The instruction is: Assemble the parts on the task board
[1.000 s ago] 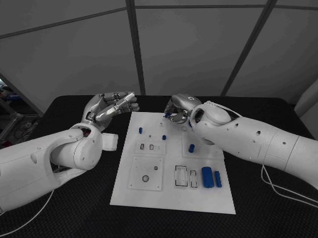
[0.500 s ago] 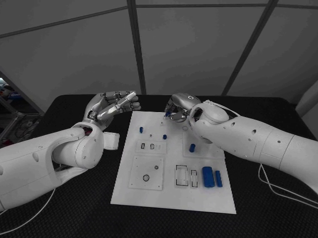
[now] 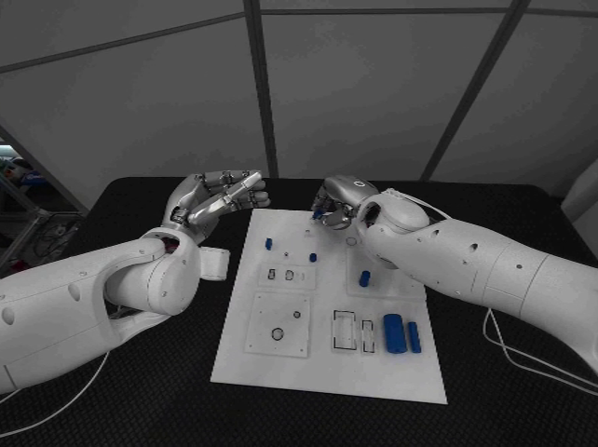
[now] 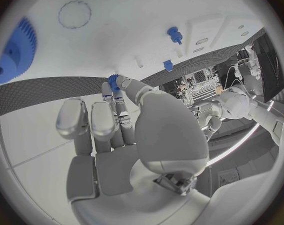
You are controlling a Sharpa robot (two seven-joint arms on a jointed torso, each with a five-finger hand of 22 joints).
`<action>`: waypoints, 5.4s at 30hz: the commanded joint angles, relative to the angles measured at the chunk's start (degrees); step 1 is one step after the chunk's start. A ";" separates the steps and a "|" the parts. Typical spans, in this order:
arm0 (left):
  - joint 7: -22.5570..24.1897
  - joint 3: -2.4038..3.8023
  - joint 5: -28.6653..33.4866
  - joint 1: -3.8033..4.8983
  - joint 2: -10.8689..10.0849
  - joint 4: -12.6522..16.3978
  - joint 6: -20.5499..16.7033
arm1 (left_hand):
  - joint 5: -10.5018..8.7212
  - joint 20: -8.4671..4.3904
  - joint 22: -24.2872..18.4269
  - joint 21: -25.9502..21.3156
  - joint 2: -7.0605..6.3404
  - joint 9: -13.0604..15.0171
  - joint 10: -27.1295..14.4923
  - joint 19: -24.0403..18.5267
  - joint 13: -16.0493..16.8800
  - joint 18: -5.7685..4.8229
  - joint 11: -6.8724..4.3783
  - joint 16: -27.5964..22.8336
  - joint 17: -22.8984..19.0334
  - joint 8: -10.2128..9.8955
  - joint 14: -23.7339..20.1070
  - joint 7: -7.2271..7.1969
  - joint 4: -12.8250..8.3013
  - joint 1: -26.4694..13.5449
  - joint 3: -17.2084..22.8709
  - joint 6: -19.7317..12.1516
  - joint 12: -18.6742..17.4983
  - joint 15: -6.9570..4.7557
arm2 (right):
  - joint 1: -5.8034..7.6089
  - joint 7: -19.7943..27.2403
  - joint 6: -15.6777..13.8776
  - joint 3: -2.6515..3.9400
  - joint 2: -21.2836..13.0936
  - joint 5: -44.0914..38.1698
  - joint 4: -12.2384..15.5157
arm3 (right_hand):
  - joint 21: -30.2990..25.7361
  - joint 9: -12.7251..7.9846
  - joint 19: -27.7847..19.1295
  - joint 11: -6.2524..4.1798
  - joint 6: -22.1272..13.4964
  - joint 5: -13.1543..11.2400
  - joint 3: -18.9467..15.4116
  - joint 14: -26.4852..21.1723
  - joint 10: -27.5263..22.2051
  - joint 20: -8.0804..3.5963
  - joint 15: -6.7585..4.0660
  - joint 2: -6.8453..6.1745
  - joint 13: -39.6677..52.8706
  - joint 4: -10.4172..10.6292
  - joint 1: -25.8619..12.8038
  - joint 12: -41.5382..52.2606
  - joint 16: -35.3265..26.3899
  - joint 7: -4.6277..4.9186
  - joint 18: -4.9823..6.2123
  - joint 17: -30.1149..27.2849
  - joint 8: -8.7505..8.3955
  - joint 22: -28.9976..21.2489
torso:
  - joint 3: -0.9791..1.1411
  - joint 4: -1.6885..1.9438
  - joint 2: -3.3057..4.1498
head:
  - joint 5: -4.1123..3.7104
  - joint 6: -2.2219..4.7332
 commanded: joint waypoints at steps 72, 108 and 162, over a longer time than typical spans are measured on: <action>-0.66 0.09 -0.40 0.33 -0.36 -1.07 1.21 | -0.38 0.17 -0.43 -0.52 0.72 -0.01 2.06 -0.34 0.19 -1.69 -0.21 -0.42 0.27 -0.79 1.31 -0.31 -1.21 -0.09 0.16 1.31 -0.35 -0.13 | 1.39 1.33 0.28 0.07 -19.71 16.02 15.89 | -2.13 0.01 -2.28 -0.40 -6.70 3.80 -10.71 -0.19 4.88 0.35 -0.40 -5.04 2.70 4.23 -4.57 8.65 -1.28 0.82 0.52 -4.77 0.41 -4.20 | 0.60 -2.15 -0.26 | -0.63 0.85; -0.83 0.08 -0.84 0.29 0.26 -1.92 1.98 | -0.39 -0.08 -0.39 -0.22 0.77 -0.04 3.09 0.08 0.17 -1.68 -0.43 -0.23 0.54 -0.98 2.12 -0.39 -1.38 -0.26 0.07 1.57 -0.38 -0.40 | 1.45 -3.99 9.63 -0.04 -16.78 14.43 11.49 | 6.37 -0.12 6.35 -0.11 -14.83 6.12 -28.69 3.88 6.38 0.52 0.06 -4.25 59.86 20.85 7.10 61.77 15.54 1.29 -2.60 24.97 5.49 12.19 | 0.58 -2.06 -0.26 | -2.24 0.19; -1.00 0.09 -0.85 0.30 0.36 -2.24 1.89 | -0.38 -0.10 -0.40 -0.18 0.78 -0.05 2.92 0.12 0.11 -1.69 -0.38 -0.26 0.56 -1.02 2.16 -0.36 -1.46 -0.22 0.08 1.57 -0.57 -0.39 | 0.94 -7.63 12.72 -0.07 -14.40 7.03 9.37 | 7.94 -0.08 8.07 -0.64 -9.23 6.00 -27.64 4.42 11.13 0.37 -0.25 -1.30 72.66 18.50 5.74 73.88 16.98 0.48 -3.24 28.24 7.22 15.60 | 0.69 -2.09 -0.24 | -2.05 -0.87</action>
